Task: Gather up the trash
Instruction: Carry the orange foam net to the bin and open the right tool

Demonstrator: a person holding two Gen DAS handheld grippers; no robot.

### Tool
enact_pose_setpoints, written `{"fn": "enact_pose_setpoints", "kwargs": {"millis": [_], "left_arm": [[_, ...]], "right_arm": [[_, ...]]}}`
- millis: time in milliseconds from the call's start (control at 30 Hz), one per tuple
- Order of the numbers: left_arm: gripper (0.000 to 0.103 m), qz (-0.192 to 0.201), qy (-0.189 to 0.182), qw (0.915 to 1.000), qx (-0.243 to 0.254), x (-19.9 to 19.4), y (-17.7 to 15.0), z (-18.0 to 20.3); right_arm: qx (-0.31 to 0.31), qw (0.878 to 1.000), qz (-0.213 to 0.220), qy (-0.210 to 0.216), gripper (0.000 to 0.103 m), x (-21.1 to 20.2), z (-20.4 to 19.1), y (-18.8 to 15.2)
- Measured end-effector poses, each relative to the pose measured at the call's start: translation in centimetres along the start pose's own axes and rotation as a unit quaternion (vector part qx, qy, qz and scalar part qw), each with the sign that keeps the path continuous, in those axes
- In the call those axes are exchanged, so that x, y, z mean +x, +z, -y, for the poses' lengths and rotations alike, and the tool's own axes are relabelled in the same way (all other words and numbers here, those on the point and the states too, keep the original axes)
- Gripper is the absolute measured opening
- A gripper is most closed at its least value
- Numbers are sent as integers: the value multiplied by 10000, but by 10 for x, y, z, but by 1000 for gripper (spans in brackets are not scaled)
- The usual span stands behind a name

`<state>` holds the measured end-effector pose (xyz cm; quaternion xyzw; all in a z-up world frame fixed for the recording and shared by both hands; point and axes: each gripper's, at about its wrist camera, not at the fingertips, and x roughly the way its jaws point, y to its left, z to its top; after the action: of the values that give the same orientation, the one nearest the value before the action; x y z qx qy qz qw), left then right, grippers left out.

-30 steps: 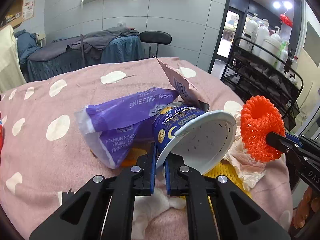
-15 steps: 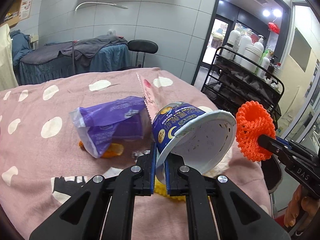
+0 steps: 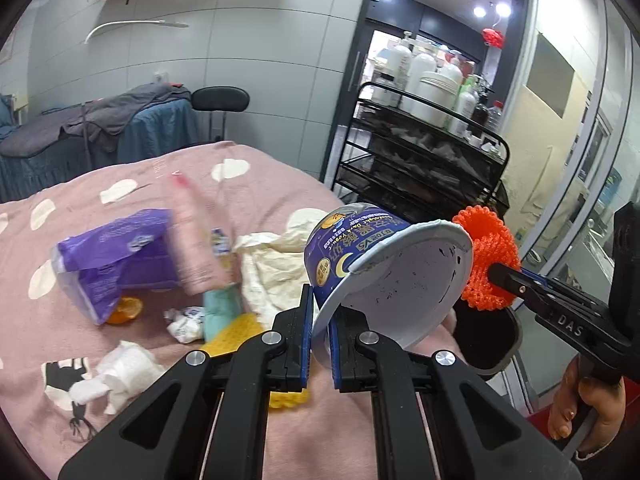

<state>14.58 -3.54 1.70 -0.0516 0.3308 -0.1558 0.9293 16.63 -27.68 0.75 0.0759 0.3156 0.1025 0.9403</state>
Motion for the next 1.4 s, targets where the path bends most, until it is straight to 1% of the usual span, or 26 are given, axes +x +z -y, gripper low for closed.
{"fn": "enact_pose_setpoints", "kwargs": {"millis": [233,300,433,600,833,1000,1033,1100,1133,1167,1400], "left_arm": [[8,-136,-295,9992,251,14,-1,30],[8,-170,-356,9986,344,17,-2,38],[8,-257,-502,9972,499,25,-4,54],[8,-377,-640,9952,632,34,-9,69],[8,-448,-754,9925,847,41,-11,87],[8,-534,-830,9910,902,47,-11,94],[8,-558,-844,9907,914,49,-11,96],[8,-593,-858,9902,927,52,-11,97],[8,-609,-867,9900,933,53,-11,98],[8,-629,-876,9897,941,54,-11,99],[8,-772,-952,9875,989,66,-8,105]], "right_arm": [[401,9981,-98,-447,21,0,48,-6],[449,9969,-150,-630,21,4,60,-8],[639,9933,-360,-893,21,21,87,-16],[785,9885,-686,-1098,21,47,113,-26],[949,9797,-1088,-1391,21,81,141,-45],[998,9732,-1315,-1601,21,100,153,-54],[1013,9722,-1347,-1624,24,102,154,-55],[1073,9700,-1410,-1663,35,107,158,-58],[1100,9695,-1417,-1672,50,108,160,-58],[1127,9692,-1405,-1681,61,108,160,-60],[1049,9735,-1192,-1646,67,94,151,-61]]}}
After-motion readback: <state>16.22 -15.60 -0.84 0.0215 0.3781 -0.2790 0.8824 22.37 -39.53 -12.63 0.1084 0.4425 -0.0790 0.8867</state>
